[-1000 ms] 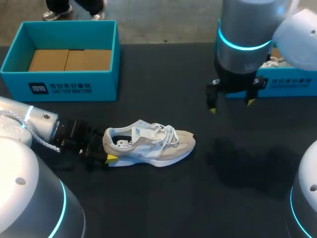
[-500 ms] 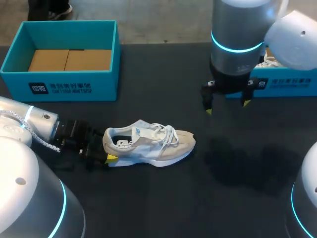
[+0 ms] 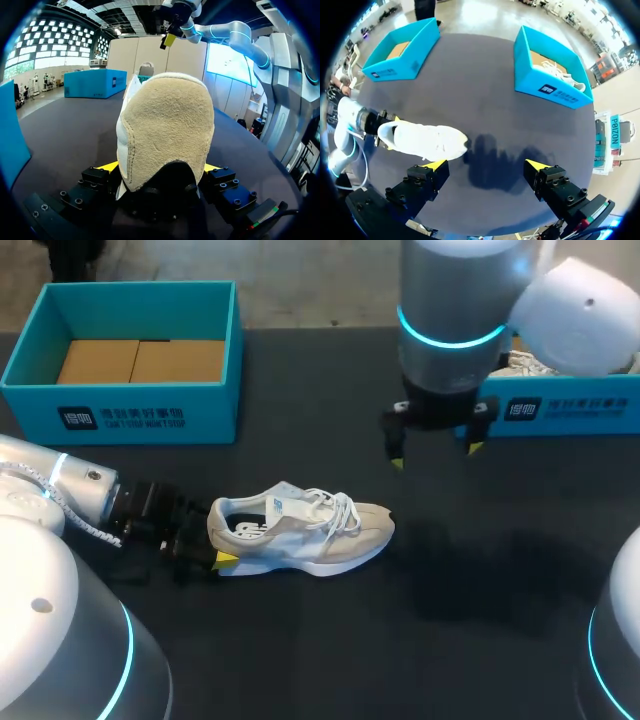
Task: Take the shoe out of the shoebox, open the shoe tongue, remove and reinsert the insole, then place the shoe into the shoebox
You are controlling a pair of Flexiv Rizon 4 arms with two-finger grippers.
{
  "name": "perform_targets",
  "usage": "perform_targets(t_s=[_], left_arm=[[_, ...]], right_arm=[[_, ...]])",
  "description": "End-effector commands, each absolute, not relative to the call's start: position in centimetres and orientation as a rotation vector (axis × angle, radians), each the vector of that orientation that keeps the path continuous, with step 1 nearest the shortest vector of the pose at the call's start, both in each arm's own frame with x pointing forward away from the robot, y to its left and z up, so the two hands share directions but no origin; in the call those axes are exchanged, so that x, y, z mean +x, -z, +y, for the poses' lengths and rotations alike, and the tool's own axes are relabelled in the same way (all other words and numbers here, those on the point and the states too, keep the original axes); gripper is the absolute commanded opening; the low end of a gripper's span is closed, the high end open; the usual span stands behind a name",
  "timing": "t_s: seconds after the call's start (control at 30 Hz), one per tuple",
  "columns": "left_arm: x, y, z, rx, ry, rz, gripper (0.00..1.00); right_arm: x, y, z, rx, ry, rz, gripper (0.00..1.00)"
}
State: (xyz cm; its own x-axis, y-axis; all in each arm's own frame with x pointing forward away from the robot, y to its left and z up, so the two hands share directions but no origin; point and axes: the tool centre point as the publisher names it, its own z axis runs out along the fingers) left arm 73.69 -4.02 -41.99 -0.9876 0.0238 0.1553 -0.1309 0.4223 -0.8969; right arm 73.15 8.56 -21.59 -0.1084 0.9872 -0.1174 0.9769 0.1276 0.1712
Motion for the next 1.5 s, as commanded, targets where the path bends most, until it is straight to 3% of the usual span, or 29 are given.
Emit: perform_targets(t_s=[0.03,0.7,1.5], left_arm=[[73.8,42.1,-4.1,0.096,-1.612,-2.525,0.0],[73.8,42.1,-4.1,0.096,-1.612,-2.525,0.0],[73.8,42.1,-4.1,0.096,-1.612,-2.525,0.0]], right_arm=[[73.7,21.5,12.9,1.947,0.095,2.125,1.0],[73.1,25.1,21.4,1.999,0.228,2.062,1.0],[72.7,28.8,26.9,1.997,0.346,2.076,1.0]])
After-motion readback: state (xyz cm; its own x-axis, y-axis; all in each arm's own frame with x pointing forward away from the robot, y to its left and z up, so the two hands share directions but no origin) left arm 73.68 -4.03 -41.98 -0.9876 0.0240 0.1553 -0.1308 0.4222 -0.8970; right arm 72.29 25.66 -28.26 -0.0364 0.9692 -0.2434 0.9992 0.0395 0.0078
